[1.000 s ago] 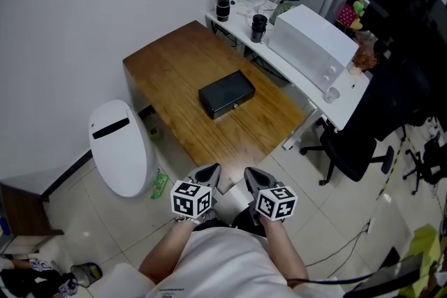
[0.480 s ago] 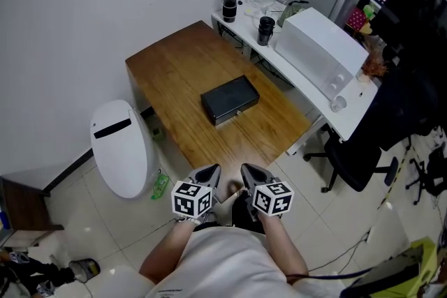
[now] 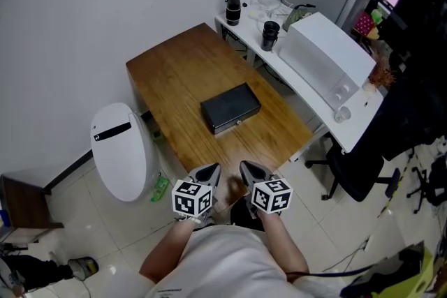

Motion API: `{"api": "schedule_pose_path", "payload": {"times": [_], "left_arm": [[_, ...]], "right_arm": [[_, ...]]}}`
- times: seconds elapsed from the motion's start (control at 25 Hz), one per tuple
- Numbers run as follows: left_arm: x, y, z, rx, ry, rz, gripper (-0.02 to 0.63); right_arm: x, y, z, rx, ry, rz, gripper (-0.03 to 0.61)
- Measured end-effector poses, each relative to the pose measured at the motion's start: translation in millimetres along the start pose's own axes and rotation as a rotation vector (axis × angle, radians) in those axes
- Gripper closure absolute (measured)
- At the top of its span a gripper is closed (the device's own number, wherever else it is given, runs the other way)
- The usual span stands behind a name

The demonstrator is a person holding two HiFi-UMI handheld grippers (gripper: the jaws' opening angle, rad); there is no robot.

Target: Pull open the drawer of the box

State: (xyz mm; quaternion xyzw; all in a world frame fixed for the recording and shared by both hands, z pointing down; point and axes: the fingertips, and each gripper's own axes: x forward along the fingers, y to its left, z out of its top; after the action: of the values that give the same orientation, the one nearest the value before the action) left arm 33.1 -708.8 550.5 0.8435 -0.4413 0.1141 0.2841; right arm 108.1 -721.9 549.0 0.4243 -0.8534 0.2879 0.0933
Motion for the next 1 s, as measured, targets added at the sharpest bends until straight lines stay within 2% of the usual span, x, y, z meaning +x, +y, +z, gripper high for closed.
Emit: {"api": "schedule_pose_path", "payload": {"times": [0.64, 1.0], "left_arm": [[30, 14, 5, -0.008, 0.017, 0.037, 0.612], [47, 21, 8, -0.023, 0.029, 0.051, 0.612]], "right_arm": [[33, -26, 9, -0.015, 0.03, 0.018, 0.591], [51, -48, 13, -0.03, 0.051, 0.0, 0.591]]}}
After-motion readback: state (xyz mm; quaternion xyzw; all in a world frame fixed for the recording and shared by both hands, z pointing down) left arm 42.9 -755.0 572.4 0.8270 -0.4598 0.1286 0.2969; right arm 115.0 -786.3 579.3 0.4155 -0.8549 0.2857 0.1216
